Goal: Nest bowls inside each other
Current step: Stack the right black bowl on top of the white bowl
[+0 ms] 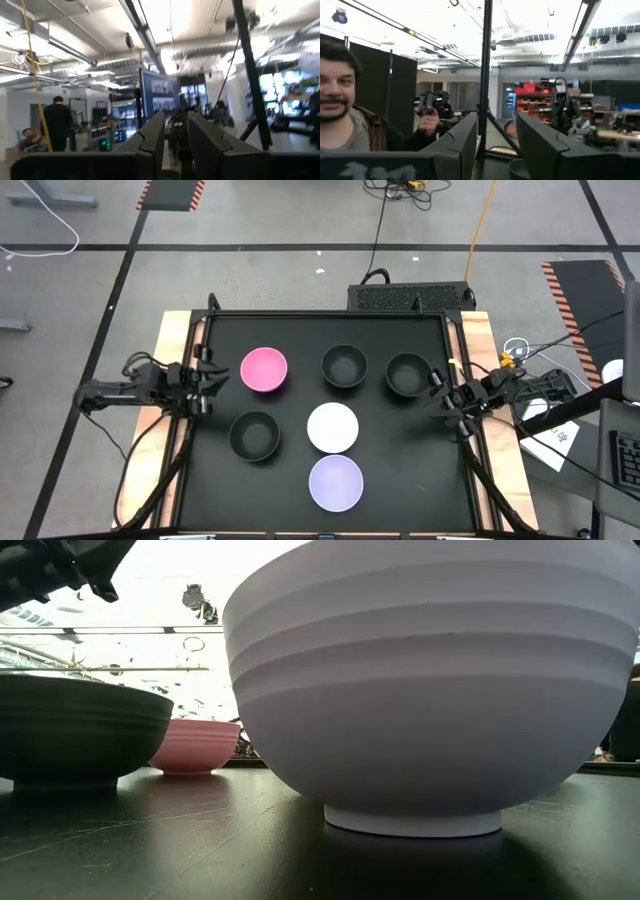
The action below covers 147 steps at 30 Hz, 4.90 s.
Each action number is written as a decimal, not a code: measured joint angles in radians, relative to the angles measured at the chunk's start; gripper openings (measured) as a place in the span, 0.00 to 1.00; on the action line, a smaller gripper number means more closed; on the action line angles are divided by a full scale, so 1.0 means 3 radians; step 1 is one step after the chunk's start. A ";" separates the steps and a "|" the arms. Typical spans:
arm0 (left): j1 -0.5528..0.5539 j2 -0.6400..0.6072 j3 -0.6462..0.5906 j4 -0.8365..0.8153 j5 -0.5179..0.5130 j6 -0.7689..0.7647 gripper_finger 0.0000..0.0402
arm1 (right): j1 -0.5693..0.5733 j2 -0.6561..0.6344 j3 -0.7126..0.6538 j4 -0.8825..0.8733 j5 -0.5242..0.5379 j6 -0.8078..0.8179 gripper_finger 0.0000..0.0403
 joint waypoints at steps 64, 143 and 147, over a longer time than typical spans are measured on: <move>0.0155 0.1281 0.1856 -0.2048 -0.0464 -0.0017 0.49 | -0.1170 0.1365 0.1574 -0.2772 0.1504 0.0076 0.32; 0.0155 0.0120 0.1211 -0.2109 0.0009 -0.0384 0.49 | -0.1643 0.3776 0.2468 -0.3928 0.0203 0.0527 0.32; 0.0155 0.0071 0.1065 -0.2072 0.0250 -0.0471 0.49 | -0.1643 0.3776 0.2468 -0.3929 0.0204 0.0535 0.32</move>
